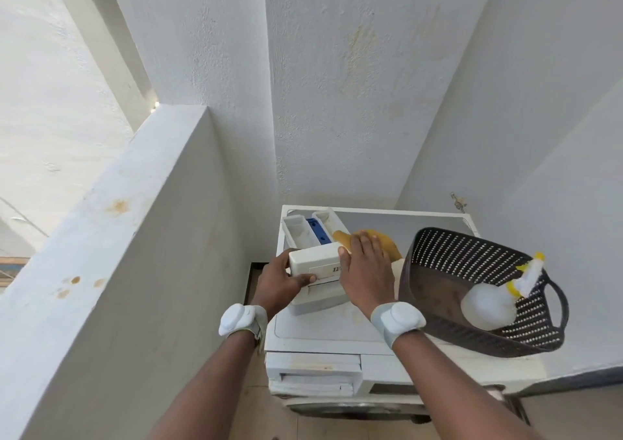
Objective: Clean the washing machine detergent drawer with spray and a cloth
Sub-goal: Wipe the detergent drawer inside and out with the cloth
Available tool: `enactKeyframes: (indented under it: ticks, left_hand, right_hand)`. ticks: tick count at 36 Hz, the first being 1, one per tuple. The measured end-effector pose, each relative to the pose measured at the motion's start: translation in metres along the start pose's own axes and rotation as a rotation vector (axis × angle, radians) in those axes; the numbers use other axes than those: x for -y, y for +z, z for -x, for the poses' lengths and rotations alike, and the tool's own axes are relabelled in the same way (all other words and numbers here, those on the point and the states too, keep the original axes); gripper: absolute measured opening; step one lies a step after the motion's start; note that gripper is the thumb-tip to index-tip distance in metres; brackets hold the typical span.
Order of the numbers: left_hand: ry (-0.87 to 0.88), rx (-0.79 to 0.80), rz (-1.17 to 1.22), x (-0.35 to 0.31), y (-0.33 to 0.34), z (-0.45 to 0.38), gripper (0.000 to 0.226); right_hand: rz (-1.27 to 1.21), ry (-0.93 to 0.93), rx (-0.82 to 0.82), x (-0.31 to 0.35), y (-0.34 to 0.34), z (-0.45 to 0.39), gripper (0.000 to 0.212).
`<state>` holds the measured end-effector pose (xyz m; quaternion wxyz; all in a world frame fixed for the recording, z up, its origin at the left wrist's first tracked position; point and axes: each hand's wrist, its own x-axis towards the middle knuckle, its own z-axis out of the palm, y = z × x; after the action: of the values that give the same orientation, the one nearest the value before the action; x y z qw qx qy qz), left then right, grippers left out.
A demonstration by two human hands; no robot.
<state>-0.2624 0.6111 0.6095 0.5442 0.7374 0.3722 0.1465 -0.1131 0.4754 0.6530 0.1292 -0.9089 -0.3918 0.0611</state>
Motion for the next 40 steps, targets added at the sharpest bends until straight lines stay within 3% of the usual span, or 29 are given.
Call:
enactKeyframes:
  ticks: [3, 8, 12, 15, 18, 25, 30, 33, 35, 38, 40]
  left_hand:
    - [0.005, -0.023, 0.012, 0.002, 0.000, 0.002, 0.052]
    - [0.061, -0.081, 0.013, -0.001, -0.002, 0.012, 0.027]
    - [0.037, -0.023, 0.045, 0.000, -0.004, 0.011, 0.041]
    - [0.012, 0.016, 0.062, 0.002, -0.004, 0.008, 0.057]
    - [0.016, 0.048, 0.047, -0.004, -0.003, 0.005, 0.057]
    - [0.046, 0.067, 0.064, 0.005, -0.009, 0.005, 0.060]
    - [0.107, 0.050, 0.032, 0.002, -0.012, 0.014, 0.029]
    - [0.099, 0.090, 0.028, 0.003, -0.017, 0.012, 0.036]
    - [0.100, 0.119, 0.065, 0.005, -0.017, 0.008, 0.037]
    - [0.070, 0.156, 0.114, 0.006, -0.016, 0.005, 0.062]
    - [0.065, 0.172, 0.111, 0.004, -0.016, 0.003, 0.068]
  right_hand:
    - [-0.031, -0.065, -0.018, 0.032, 0.005, 0.012, 0.070]
    - [-0.050, -0.222, -0.001, 0.074, 0.017, 0.030, 0.069]
    - [0.005, -0.309, 0.013, 0.051, 0.010, 0.027, 0.064]
    - [0.010, -0.155, -0.005, 0.010, 0.003, 0.009, 0.062]
    - [-0.021, 0.033, 0.019, -0.023, -0.006, -0.010, 0.058]
    - [-0.004, 0.079, -0.016, 0.026, 0.005, 0.002, 0.059]
    - [0.002, -0.062, 0.010, 0.093, 0.020, 0.031, 0.066]
    - [0.021, -0.178, 0.027, 0.101, 0.019, 0.043, 0.078]
    - [0.069, -0.193, 0.040, 0.086, 0.010, 0.040, 0.071]
    - [0.039, -0.015, 0.035, 0.052, 0.001, 0.024, 0.059]
    - [0.019, 0.104, 0.024, 0.038, -0.002, 0.016, 0.058]
